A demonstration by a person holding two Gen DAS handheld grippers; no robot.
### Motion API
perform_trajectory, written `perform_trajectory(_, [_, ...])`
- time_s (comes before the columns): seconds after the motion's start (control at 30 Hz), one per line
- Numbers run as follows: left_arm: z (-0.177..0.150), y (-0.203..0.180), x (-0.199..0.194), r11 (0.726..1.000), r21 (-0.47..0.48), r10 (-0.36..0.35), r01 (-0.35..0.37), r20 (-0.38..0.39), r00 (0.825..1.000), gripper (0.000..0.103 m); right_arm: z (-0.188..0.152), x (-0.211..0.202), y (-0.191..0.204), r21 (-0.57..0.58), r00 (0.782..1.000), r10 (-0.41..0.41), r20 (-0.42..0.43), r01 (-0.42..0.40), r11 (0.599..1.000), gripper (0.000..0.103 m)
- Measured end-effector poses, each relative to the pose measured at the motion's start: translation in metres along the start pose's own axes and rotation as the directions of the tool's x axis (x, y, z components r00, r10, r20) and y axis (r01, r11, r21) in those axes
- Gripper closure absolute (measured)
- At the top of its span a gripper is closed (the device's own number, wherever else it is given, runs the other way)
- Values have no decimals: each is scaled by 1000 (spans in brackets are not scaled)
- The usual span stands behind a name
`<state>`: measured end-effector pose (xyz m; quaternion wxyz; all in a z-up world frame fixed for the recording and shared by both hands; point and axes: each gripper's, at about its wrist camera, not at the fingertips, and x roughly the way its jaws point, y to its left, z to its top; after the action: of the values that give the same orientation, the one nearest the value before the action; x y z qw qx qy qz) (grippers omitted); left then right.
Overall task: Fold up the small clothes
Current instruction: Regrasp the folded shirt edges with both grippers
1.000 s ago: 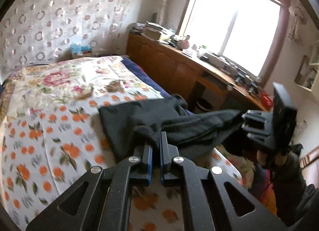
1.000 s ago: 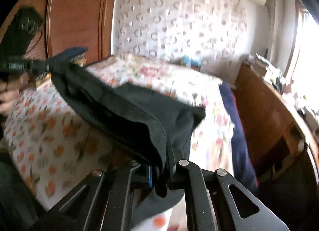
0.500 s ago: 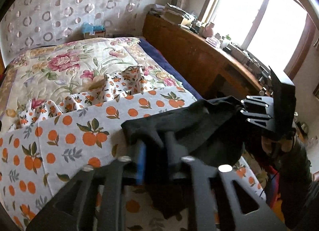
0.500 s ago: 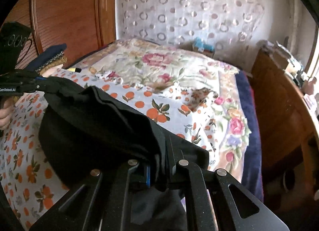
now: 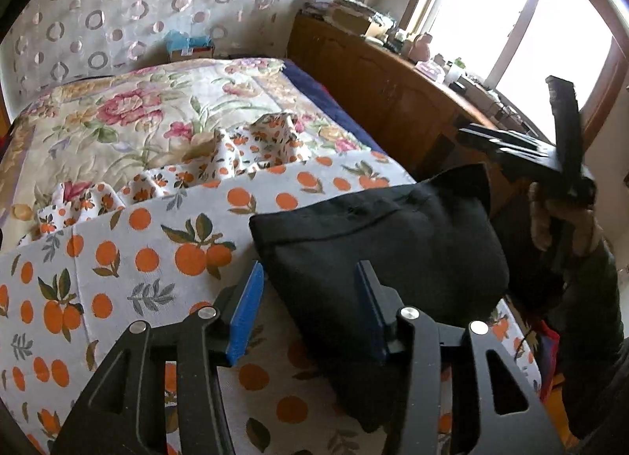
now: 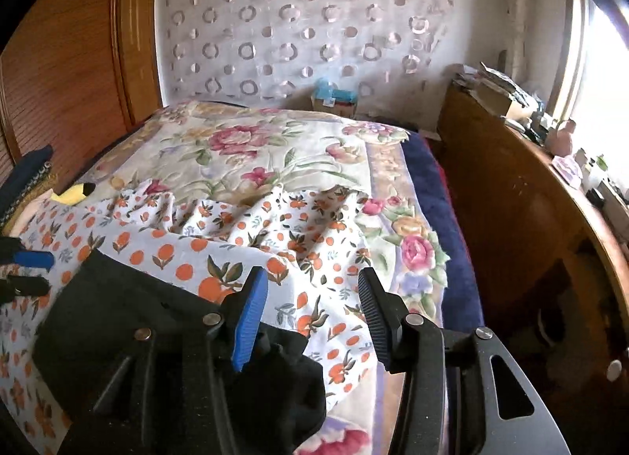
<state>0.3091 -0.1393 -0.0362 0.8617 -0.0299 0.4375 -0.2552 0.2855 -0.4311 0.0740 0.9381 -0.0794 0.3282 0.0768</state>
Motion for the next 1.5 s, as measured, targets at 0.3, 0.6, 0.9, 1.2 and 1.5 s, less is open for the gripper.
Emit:
perform_trajectory(0.3, [0,8,38,1000,-5,24,-24,-74,997,54,-59,-27,9,62,994,109,-32,-107,992,35])
perform_trajectory(0.6, [0,-5,54,1000,15,5,-4,-68,998,45,-84,-18,-2,137,987,133,-87,-120,983,30])
perform_trajectory(0.9, [4,-14,42,997,24,-79,80,-30,996,89,-88,-7,-2,164,984,164,-74,-151,975,29])
perform_trajectory(1.2, [11,-33,-51,990,76,-132,120,193,972,91,-87,-27,5,137,988,157,-11,-154,979,29])
perform_trajectory(1.5, [11,13,-63,999,16,-50,48,185,982,92,-83,-23,26,96,981,192,12,-193,977,28])
